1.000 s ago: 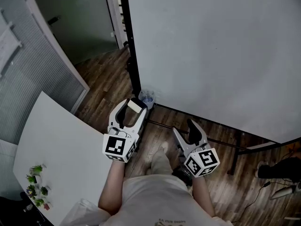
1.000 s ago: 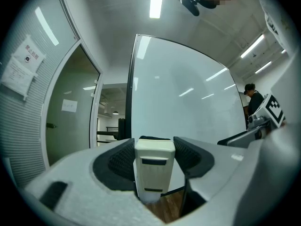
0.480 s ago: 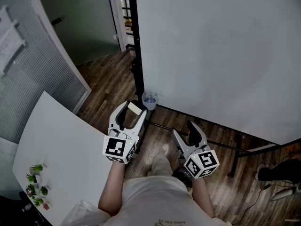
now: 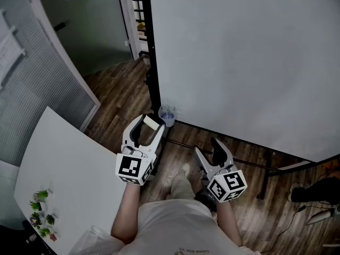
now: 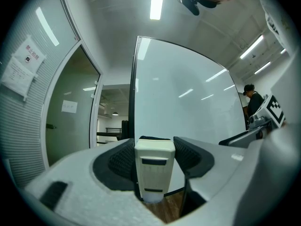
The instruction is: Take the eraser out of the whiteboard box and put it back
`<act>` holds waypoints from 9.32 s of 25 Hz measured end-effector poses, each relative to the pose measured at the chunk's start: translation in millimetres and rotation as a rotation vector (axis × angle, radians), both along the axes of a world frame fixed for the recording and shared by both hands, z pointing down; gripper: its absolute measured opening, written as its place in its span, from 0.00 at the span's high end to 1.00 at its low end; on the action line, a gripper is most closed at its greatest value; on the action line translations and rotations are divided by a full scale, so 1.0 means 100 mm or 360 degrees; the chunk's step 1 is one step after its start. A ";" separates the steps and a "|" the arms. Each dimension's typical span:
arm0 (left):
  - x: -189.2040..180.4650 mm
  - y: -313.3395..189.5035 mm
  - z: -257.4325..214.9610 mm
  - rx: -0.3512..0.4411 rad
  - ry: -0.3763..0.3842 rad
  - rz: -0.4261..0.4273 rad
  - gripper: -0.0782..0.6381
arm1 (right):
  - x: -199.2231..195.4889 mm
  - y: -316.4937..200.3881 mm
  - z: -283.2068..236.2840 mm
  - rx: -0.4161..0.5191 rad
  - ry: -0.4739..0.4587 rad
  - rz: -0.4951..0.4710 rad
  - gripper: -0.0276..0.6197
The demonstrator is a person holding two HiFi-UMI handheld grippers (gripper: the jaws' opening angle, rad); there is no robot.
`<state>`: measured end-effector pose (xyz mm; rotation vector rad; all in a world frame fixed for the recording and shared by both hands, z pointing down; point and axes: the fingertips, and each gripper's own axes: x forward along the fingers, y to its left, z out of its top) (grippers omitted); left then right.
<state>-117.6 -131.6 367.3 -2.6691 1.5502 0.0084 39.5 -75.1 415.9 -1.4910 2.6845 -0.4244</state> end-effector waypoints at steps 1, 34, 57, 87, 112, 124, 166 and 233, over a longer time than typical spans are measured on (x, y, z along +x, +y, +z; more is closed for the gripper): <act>0.01 -0.02 0.00 0.0000 -0.0001 0.0003 0.53 | 0.01 -0.02 0.00 -0.0001 0.0000 0.0003 0.51; 0.16 -0.45 0.06 -0.0020 -0.0012 0.0035 0.53 | 0.26 -0.34 0.16 -0.0065 -0.0018 0.0087 0.51; 0.29 -0.65 0.16 -0.0064 -0.0024 0.0088 0.53 | 0.35 -0.47 0.31 -0.0132 -0.0012 0.0115 0.51; 0.24 -0.71 0.44 -0.0162 -0.0013 0.0021 0.53 | 0.38 -0.52 0.49 -0.0212 -0.0004 0.0076 0.51; 0.28 -0.82 0.76 -0.0259 -0.0052 -0.0004 0.53 | 0.49 -0.59 0.68 -0.0278 -0.0042 0.0077 0.51; 0.31 -0.87 0.92 -0.0315 -0.0073 -0.0003 0.53 | 0.51 -0.64 0.73 -0.0299 -0.0049 0.0067 0.51; 0.34 -0.90 1.03 -0.0397 -0.0051 -0.0033 0.52 | 0.52 -0.66 0.72 -0.0296 -0.0040 0.0049 0.52; 0.17 0.23 0.43 -0.0240 0.0012 0.0049 0.89 | 0.48 0.14 -0.03 -0.0002 0.0140 0.0240 0.94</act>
